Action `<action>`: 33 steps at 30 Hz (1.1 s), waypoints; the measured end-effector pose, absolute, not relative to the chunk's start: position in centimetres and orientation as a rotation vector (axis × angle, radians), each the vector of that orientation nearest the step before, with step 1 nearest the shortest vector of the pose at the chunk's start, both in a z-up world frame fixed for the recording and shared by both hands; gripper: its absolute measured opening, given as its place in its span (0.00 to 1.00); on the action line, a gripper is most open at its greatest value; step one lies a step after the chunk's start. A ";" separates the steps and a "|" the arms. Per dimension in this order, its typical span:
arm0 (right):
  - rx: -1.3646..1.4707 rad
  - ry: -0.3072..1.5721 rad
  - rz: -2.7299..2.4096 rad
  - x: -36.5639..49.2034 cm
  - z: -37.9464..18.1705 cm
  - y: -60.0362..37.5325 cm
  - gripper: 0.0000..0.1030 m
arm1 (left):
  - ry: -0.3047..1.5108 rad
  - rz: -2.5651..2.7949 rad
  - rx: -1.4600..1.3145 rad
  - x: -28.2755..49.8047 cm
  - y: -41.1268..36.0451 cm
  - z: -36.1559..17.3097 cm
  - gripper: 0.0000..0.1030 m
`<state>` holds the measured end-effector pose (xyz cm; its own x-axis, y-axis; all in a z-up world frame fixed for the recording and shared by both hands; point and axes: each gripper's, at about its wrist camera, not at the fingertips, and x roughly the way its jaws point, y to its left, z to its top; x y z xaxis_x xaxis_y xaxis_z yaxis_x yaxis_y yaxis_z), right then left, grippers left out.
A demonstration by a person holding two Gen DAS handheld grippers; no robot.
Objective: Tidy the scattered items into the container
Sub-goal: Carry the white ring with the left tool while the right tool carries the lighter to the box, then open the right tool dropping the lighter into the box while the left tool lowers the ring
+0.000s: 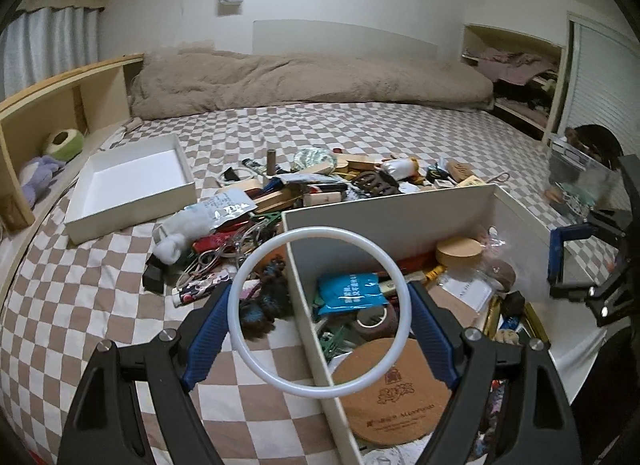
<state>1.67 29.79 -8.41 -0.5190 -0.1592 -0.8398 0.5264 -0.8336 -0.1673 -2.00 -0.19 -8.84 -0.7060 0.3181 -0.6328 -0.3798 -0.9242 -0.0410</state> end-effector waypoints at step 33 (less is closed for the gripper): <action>1.485 1.264 -1.389 2.6 -11.0 27.7 0.80 | 0.213 2.306 -0.862 2.2 6.4 -7.4 0.82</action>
<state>2.58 27.75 -10.96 -0.0667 0.1736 -0.9826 0.9620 -0.2501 -0.1094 2.23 6.37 -7.40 -0.5667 0.5263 -0.6340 -0.6335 -0.7702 -0.0731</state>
